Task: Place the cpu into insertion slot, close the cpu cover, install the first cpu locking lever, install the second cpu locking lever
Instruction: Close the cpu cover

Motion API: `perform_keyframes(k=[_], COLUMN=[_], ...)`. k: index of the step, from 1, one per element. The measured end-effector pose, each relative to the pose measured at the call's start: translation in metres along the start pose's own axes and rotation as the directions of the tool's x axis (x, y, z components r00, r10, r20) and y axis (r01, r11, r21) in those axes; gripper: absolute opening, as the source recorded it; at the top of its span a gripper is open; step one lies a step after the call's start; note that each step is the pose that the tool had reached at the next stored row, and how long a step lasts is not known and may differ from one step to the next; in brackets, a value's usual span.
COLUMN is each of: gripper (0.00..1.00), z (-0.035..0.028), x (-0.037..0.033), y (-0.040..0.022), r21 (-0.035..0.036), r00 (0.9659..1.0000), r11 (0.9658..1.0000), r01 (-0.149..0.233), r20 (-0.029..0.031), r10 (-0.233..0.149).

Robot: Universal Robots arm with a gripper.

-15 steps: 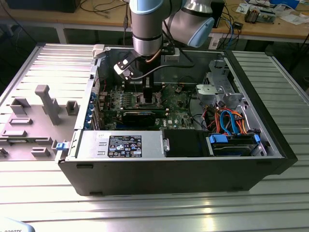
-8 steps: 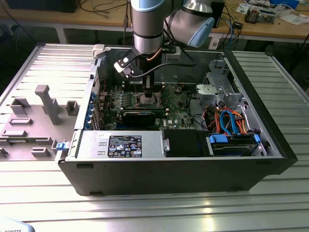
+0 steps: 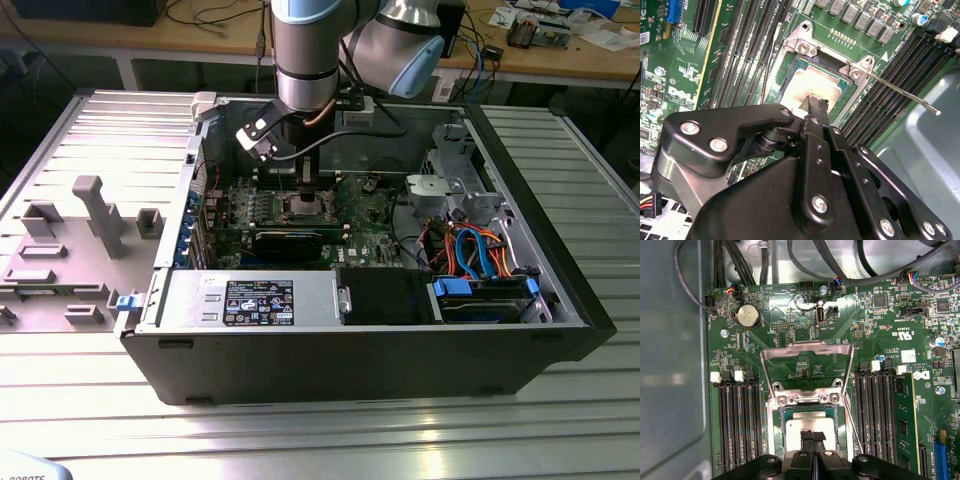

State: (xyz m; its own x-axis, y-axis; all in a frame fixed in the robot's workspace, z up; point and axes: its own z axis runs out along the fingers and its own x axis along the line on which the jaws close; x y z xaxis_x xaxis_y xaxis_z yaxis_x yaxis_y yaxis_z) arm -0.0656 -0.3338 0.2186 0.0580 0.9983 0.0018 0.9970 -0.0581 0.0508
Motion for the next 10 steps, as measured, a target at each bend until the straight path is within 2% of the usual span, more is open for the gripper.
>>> perform_keyframes(k=[10], gripper=[0.11], z=[0.0], x=[0.0], y=[0.0001], r21=[0.0003], r00=[1.0], r11=[1.0], r01=[0.0], r20=[0.0], r10=[0.0])
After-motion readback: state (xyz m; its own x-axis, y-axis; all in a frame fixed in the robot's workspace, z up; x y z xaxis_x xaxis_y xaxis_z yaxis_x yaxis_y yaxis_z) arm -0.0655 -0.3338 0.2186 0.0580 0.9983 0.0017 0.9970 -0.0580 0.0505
